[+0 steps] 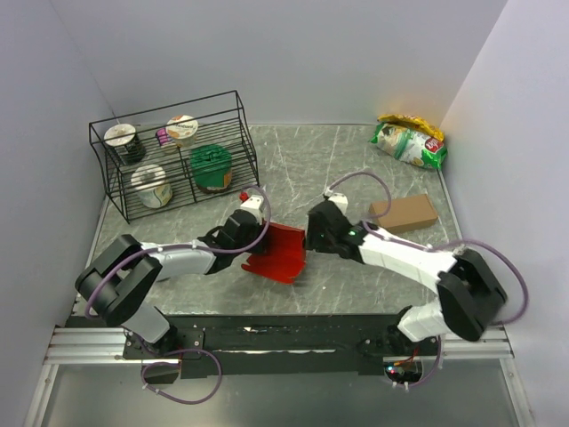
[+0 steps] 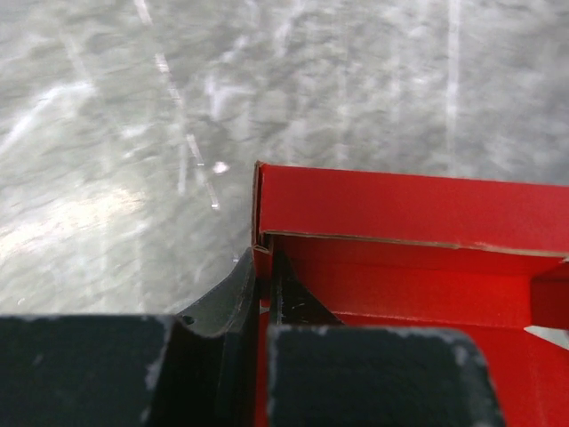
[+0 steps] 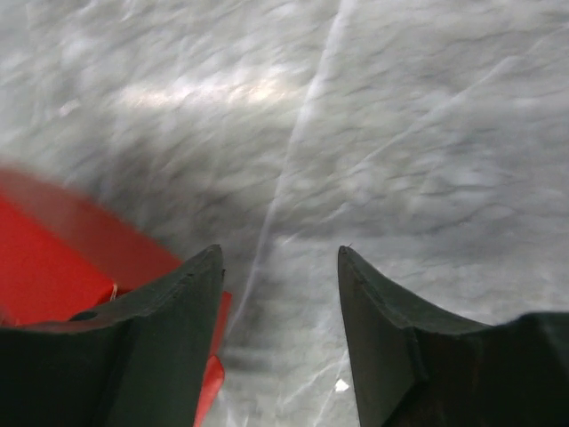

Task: Fold the paper box
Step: Fold the paper box at the center of the board.

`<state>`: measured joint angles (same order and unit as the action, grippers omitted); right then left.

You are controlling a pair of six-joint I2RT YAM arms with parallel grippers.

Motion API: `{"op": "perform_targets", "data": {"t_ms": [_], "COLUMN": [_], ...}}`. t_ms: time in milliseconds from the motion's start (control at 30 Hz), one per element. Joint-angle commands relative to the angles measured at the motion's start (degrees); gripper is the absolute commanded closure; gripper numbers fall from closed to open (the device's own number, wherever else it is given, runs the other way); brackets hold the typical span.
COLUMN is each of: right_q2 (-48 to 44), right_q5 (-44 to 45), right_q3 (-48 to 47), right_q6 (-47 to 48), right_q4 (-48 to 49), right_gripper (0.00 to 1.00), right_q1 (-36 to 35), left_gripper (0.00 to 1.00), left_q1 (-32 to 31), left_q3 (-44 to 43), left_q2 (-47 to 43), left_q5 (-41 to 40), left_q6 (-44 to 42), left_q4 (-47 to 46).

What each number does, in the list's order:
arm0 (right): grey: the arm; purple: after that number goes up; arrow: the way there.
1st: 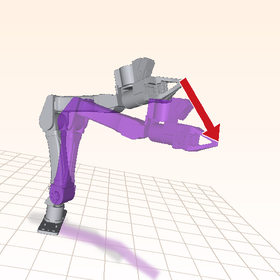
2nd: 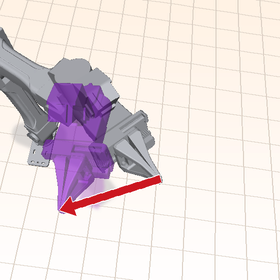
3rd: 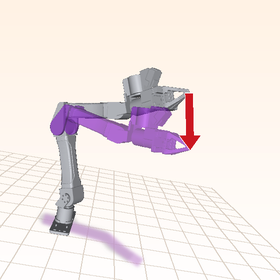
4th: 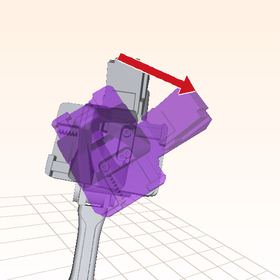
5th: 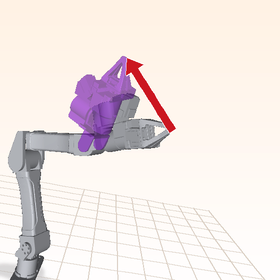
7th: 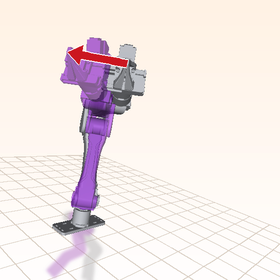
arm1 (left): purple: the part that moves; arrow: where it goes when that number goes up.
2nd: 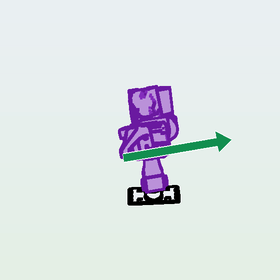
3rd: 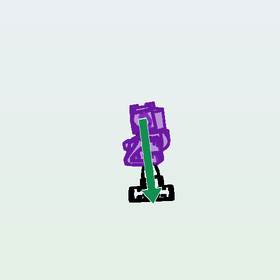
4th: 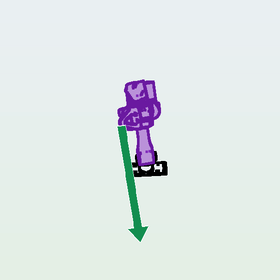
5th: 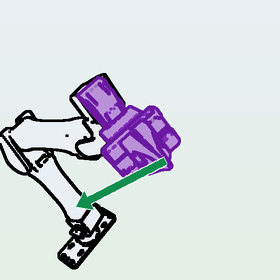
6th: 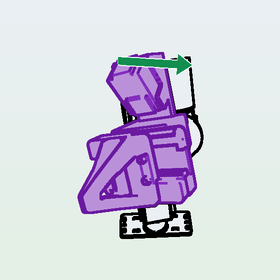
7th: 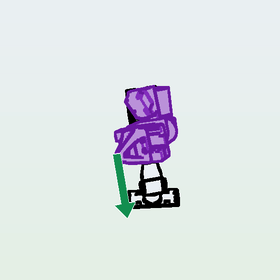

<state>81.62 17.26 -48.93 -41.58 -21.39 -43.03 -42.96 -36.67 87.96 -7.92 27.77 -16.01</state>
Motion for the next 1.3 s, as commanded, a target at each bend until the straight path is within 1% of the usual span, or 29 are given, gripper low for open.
{"op": "perform_targets", "data": {"t_ms": [0, 33, 67, 100, 133, 167, 233, 300, 467, 667, 767, 833, 1067, 1167, 1267], "right_q2": [-10.33, -12.09, -15.32, -16.83, -17.89, -19.56, -21.06, -21.59, -22.82, -24.93, -26.69, -27.83, -31.52, -33.98, -36.09], "right_q5": [-18.87, -21.27, -22.34, -23.40, -27.24, -28.06, -31.47, -32.89, -36.67, -35.89, -35.01, -36.94, -43.62, -45.64, -47.48], "right_q3": [6.02, 8.39, 9.19, 9.81, 10.51, 10.43, 10.60, 10.78, 12.19, 14.56, 15.53, 16.32, 19.13, 20.27, 21.06], "right_q6": [8.51, 10.19, 11.34, 13.26, 14.50, 15.30, 17.14, 17.67, 17.85, 16.10, 14.87, 14.43, 14.07, 13.63, 13.81], "right_q4": [15.57, 17.50, 18.39, 19.27, 19.80, 19.63, 19.89, 19.98, 21.21, 20.60, 19.81, 20.24, 21.21, 21.21, 21.21], "right_gripper": [0.44, 0.45, 0.46, 0.48, 0.49, 0.50, 0.53, 0.54, 0.56, 0.56, 0.55, 0.54, 0.51, 0.46, 0.45], "right_q1": [4.26, 4.70, 5.31, 5.49, 5.84, 6.02, 6.29, 6.46, 6.55, 6.81, 8.48, 9.88, 13.23, 14.19, 14.64], "left_gripper": [0.99, 0.99, 0.99, 0.99, 0.99, 0.99, 0.99, 0.99, 0.99, 0.99, 0.99, 0.99, 0.99, 0.99, 0.99], "left_q1": [2.70, 3.31, 3.50, 3.84, 4.37, 4.55, 4.90, 5.25, 6.05, 6.92, 7.28, 7.36, 8.42, 8.95, 9.21], "left_q3": [0.89, 0.98, 0.89, 0.89, 0.89, 0.89, 0.98, 0.98, 1.33, 2.38, 3.44, 3.88, 4.76, 4.94, 4.94], "left_q2": [-3.06, -3.23, -3.41, -3.85, -3.94, -4.03, -4.38, -4.64, -5.26, -6.57, -6.93, -7.28, -7.37, -7.19, -6.93], "left_q5": [14.50, 16.25, 17.06, 17.76, 19.33, 20.13, 21.36, 22.16, 24.00, 26.29, 28.92, 30.59, 32.27, 33.15, 33.85], "left_q6": [-2.19, -2.54, -2.89, -2.90, -2.64, -2.37, -2.11, -1.49, -0.35, -0.43, -1.57, -2.19, -1.58, -1.14, -0.79], "left_q4": [-6.05, -6.05, -5.88, -5.79, -5.87, -6.14, -6.84, -7.19, -8.25, -10.09, -11.84, -12.29, -12.99, -13.70, -14.22]}}
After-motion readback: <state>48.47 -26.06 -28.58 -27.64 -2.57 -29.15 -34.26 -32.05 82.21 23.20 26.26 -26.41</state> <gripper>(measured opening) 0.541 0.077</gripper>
